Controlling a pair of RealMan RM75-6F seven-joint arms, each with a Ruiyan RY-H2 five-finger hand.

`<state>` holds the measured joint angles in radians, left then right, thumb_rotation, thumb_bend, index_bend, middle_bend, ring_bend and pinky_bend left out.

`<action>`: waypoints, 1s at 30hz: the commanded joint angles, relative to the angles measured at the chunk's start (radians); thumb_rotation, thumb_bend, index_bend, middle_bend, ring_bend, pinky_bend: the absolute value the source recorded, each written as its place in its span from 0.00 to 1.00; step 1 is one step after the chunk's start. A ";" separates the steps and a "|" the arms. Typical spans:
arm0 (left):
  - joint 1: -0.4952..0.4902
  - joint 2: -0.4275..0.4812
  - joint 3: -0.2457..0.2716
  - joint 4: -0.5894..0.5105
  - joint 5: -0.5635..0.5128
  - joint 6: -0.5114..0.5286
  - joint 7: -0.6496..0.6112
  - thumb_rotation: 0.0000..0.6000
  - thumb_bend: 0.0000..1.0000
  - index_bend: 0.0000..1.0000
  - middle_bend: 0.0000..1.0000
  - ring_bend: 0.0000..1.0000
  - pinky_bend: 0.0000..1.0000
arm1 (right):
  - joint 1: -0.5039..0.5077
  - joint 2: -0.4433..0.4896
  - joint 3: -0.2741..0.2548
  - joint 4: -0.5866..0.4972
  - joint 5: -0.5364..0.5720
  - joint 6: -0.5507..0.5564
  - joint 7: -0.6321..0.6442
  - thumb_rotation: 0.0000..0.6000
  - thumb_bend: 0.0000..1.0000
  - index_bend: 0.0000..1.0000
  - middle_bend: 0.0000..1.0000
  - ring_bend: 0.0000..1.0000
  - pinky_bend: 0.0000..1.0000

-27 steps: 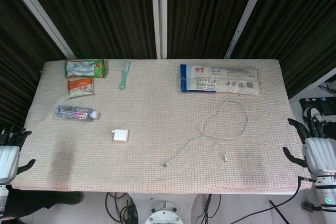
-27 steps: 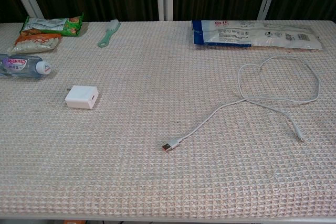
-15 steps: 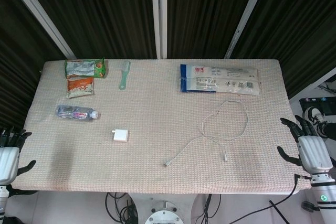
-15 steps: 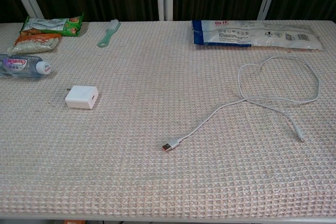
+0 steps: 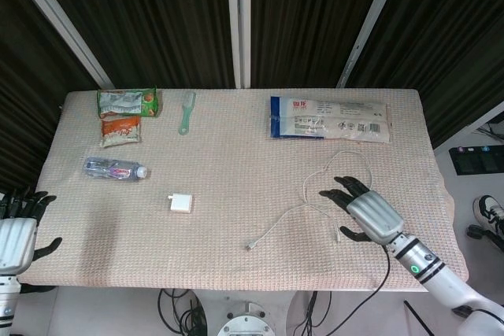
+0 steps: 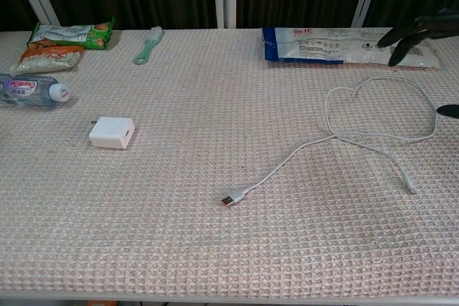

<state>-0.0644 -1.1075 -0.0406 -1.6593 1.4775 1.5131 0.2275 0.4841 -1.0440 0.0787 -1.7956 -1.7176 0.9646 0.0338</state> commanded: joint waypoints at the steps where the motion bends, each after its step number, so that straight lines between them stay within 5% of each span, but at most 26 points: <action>1: 0.000 -0.002 0.001 0.003 0.000 0.000 -0.005 1.00 0.12 0.22 0.18 0.03 0.00 | 0.169 -0.094 0.036 -0.033 0.024 -0.205 -0.086 1.00 0.24 0.19 0.24 0.04 0.10; 12: -0.008 -0.026 0.000 0.048 -0.013 -0.027 -0.046 1.00 0.12 0.22 0.18 0.03 0.00 | 0.333 -0.299 0.047 0.063 0.179 -0.405 -0.260 1.00 0.27 0.29 0.27 0.04 0.09; 30: -0.026 -0.053 -0.002 0.107 -0.016 -0.056 -0.097 1.00 0.12 0.22 0.18 0.03 0.00 | 0.400 -0.455 0.005 0.134 0.353 -0.386 -0.460 1.00 0.29 0.33 0.29 0.04 0.10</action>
<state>-0.0897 -1.1599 -0.0422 -1.5526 1.4608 1.4571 0.1305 0.8779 -1.4928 0.0882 -1.6624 -1.3737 0.5757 -0.4139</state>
